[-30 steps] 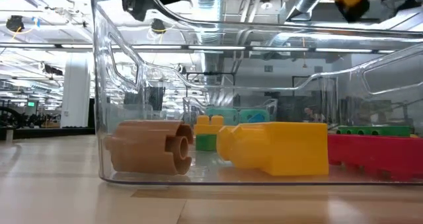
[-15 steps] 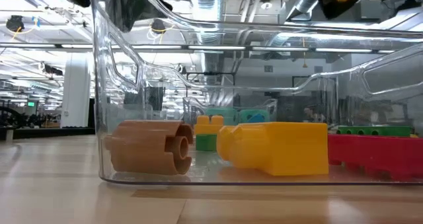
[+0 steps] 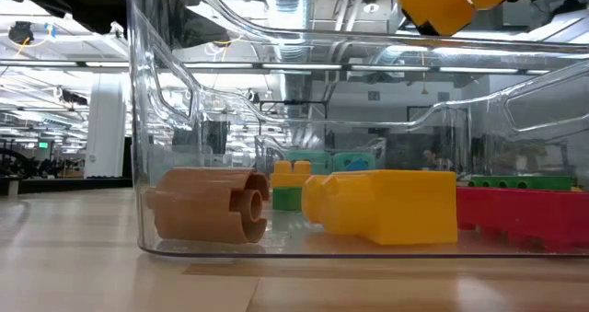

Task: Pick & Place Toys
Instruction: Put the yellow game piece into the bottom transparent bin

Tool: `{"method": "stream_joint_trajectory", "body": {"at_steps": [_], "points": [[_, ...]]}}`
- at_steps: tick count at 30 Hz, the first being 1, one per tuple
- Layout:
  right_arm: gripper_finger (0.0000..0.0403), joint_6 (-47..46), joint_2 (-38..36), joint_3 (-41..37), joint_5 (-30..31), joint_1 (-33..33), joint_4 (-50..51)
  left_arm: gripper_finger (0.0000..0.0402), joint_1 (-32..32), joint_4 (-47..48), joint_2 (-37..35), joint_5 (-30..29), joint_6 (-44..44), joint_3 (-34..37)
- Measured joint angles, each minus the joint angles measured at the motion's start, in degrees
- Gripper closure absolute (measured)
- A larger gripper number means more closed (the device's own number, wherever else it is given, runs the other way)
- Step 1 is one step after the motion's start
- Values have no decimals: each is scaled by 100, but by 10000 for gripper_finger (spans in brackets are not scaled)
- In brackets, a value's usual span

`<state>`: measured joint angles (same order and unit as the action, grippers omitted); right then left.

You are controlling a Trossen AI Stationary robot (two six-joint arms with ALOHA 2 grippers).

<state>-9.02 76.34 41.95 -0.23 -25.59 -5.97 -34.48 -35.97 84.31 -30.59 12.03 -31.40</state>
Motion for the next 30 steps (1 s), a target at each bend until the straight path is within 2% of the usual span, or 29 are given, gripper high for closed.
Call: {"method": "stream_joint_trajectory", "body": {"at_steps": [14,19,30], "points": [[97,-153,-39,7,2,59,235,189,0,-49,0,-1,26,33],[91,-297,-39,7,9,91,253,189,-2,-40,0,-516,28,33],[81,-391,-39,5,20,96,311,189,-4,-8,0,-560,28,33]]}}
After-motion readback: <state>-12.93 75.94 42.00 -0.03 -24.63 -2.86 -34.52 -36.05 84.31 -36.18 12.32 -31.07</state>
